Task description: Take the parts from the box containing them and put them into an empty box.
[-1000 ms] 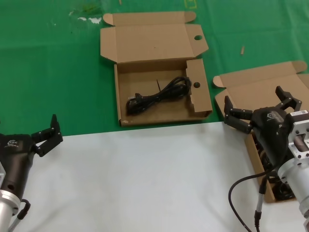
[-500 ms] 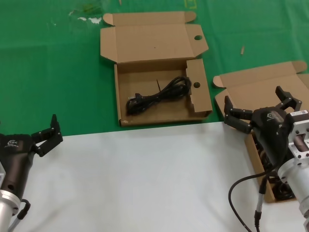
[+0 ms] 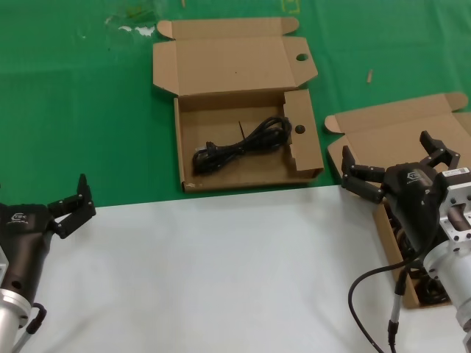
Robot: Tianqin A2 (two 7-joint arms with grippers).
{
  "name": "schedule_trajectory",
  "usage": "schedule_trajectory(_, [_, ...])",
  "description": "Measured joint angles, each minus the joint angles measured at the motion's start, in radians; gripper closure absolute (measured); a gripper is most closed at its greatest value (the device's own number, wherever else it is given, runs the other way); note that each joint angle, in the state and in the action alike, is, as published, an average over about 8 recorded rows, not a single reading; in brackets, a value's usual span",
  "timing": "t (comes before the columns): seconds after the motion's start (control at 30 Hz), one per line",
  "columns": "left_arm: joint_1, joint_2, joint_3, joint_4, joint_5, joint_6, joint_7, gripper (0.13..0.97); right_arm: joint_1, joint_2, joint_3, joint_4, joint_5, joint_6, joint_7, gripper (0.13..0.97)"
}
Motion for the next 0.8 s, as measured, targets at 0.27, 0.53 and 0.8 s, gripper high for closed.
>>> schedule_trajectory(0.27, [0.000, 0.000, 0.000, 0.000, 0.000, 0.000, 0.000, 0.132, 0.000, 0.000, 0.000, 0.000, 0.000, 0.000, 0.000, 0.129])
schedule_trajectory(0.53, [0.000, 0.000, 0.000, 0.000, 0.000, 0.000, 0.000, 0.132, 0.000, 0.000, 0.000, 0.000, 0.000, 0.000, 0.000, 0.129])
schedule_trajectory(0.8, [0.000, 0.000, 0.000, 0.000, 0.000, 0.000, 0.000, 0.132, 0.000, 0.000, 0.000, 0.000, 0.000, 0.000, 0.000, 0.129])
